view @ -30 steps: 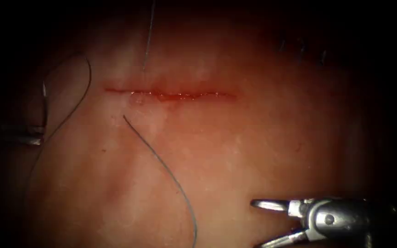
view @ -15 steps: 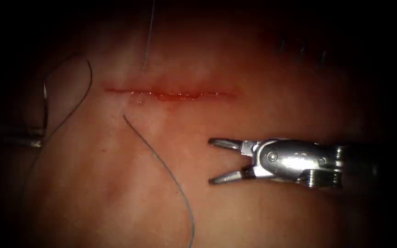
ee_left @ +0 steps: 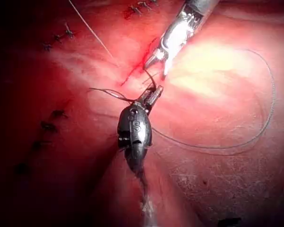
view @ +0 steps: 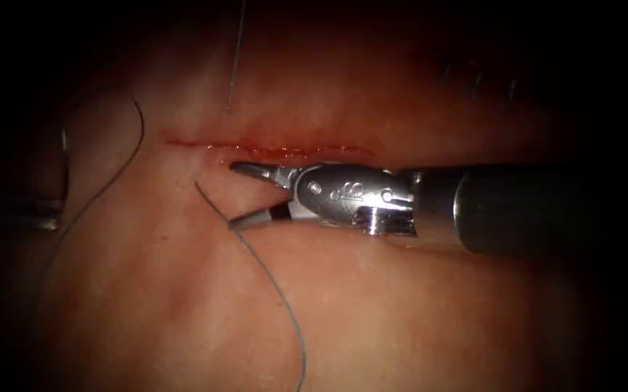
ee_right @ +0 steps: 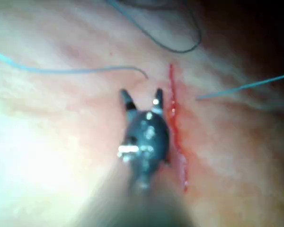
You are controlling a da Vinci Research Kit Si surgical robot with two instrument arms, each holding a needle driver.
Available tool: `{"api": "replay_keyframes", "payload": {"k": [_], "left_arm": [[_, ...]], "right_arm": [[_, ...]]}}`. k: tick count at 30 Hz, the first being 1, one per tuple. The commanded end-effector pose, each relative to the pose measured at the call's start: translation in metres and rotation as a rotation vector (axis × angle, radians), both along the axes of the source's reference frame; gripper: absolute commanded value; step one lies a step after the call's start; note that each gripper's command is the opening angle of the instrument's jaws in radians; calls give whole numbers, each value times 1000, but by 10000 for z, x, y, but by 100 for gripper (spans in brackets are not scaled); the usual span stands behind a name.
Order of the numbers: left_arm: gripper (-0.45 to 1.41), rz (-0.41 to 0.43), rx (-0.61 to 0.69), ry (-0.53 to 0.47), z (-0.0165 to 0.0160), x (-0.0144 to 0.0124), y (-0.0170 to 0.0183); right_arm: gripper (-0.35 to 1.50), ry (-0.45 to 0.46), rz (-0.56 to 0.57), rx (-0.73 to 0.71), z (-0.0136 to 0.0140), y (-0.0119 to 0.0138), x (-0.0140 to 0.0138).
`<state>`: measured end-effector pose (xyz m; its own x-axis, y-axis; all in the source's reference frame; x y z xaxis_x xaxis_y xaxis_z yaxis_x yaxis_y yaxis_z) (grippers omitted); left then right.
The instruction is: Wound Closure
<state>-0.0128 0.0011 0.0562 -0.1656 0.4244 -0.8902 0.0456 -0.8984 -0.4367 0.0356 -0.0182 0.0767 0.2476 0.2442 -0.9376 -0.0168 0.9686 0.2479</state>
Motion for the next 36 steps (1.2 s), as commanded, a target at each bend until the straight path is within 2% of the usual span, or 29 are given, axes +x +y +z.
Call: {"api": "replay_keyframes", "payload": {"k": [1,6,10,13,15,17,20,28,36], "left_arm": [[-45,1,-3,-2,7,-4,1],[-45,1,-3,-1,6,-5,1],[-45,-2,-3,1,6,-5,1],[-45,-2,-3,1,6,-5,1],[-45,-2,-3,1,5,-5,1],[-45,-2,-3,1,5,-5,0],[-45,-2,-3,2,5,-5,0],[-45,-3,-3,2,5,-5,0],[-45,-3,-4,2,5,-5,-1]], "right_arm": [[108,4,-1,-6,8,2,18],[108,4,-2,-11,14,-1,29],[101,9,-8,-7,12,-2,38],[56,33,-42,-2,12,-4,44],[46,42,-56,-4,11,-6,46],[21,48,-67,-8,11,-7,47],[-35,63,-90,-9,12,-10,46],[-35,78,-135,-7,7,-11,31],[-35,60,-117,-19,-14,-29,-18]]}}
